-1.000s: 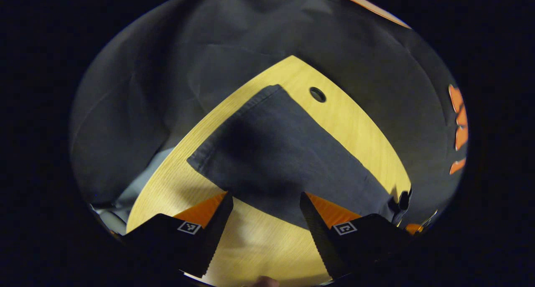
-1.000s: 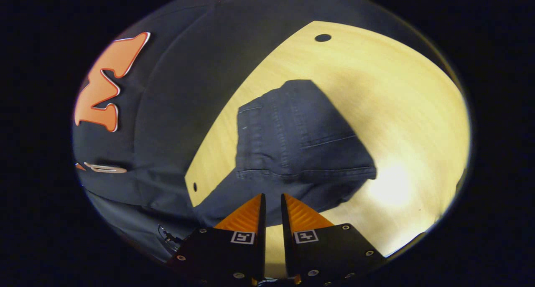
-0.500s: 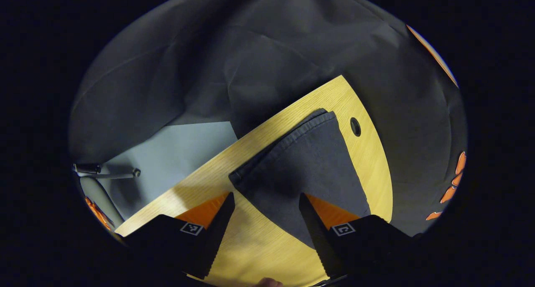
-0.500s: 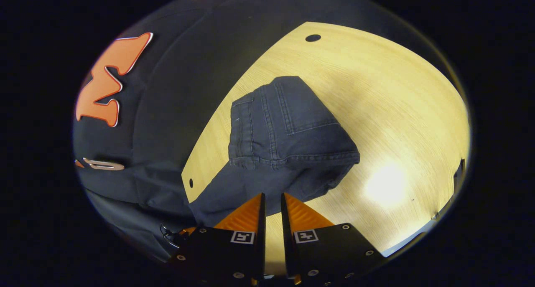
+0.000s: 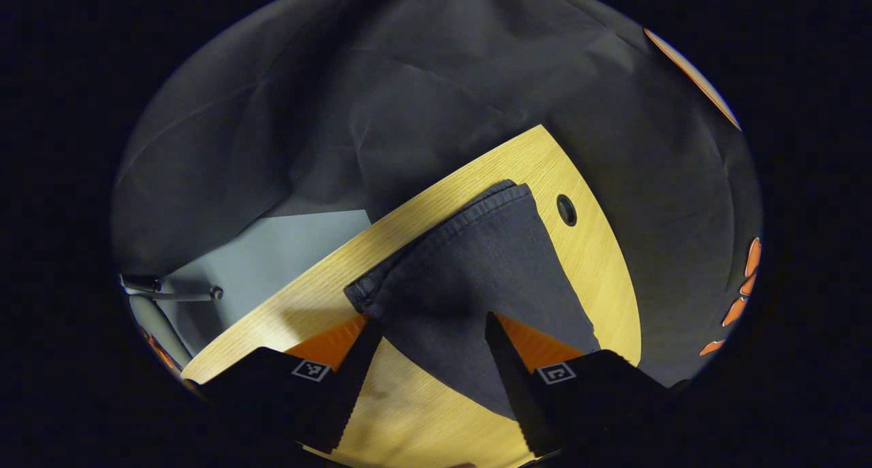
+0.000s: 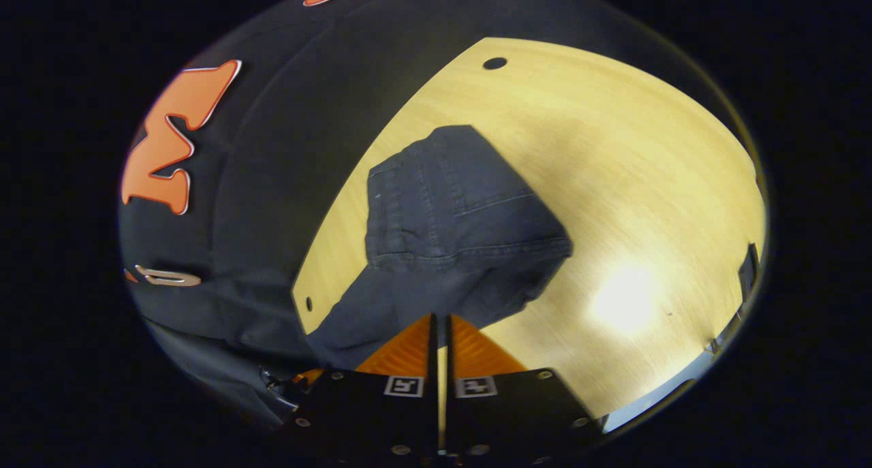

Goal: Grasp the waist and the cuffs of the jeans and fold them to make the two legs overlap; first hold the waist and fold one-third of the jeans toward the cuffs, then hold the cuffs and fold the remaining one-third in the same direction to finish folding.

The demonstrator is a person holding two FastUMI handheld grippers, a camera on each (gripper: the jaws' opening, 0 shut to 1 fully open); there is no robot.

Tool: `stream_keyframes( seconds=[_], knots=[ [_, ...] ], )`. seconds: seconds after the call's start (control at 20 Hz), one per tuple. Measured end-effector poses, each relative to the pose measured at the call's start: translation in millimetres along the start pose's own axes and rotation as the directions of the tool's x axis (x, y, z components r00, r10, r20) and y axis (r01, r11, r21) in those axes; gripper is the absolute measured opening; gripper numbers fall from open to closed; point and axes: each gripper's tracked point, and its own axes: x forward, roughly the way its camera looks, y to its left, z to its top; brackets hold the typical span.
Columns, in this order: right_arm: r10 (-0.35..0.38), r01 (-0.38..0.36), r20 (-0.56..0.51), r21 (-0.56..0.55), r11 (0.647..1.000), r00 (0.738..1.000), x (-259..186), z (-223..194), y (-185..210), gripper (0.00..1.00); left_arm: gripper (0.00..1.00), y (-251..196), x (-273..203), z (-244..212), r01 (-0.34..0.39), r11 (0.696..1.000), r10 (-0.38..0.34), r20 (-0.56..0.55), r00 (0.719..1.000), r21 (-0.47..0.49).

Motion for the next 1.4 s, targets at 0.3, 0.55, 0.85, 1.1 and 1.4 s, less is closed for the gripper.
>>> stream_keyframes(
  seconds=[0.3, 0.55, 0.85, 1.1, 1.4],
  knots=[
    [0.036, -0.037, 0.009, 0.158, 0.987, 0.999, 31, 3, -28, 0.17, 0.83, 2, 2, -3, -0.051, 0.997, 0.052, -0.021, 0.998, 0.053],
    [0.06, -0.056, -0.021, 0.145, 0.988, 0.998, 29, -5, -32, 0.86, 0.85, 3, 9, -14, -0.27, 0.926, 0.281, -0.005, 0.96, 0.262],
    [0.108, -0.103, -0.022, 0.165, 0.981, 0.994, 19, 22, -47, 0.87, 0.7, -7, 11, -17, -0.261, 0.887, 0.276, 0.016, 0.961, 0.381],
    [0.121, -0.117, -0.017, 0.147, 0.982, 0.993, 14, 52, -64, 0.87, 0.06, -20, 8, -23, -0.203, 0.926, 0.201, 0.039, 0.979, 0.319],
    [0.12, -0.121, 0.017, 0.099, 0.988, 0.993, 19, 85, -66, 0.87, 0.05, -106, -66, -5, 0.0, 0.939, -0.069, 0.191, 0.979, 0.343]
  ],
)
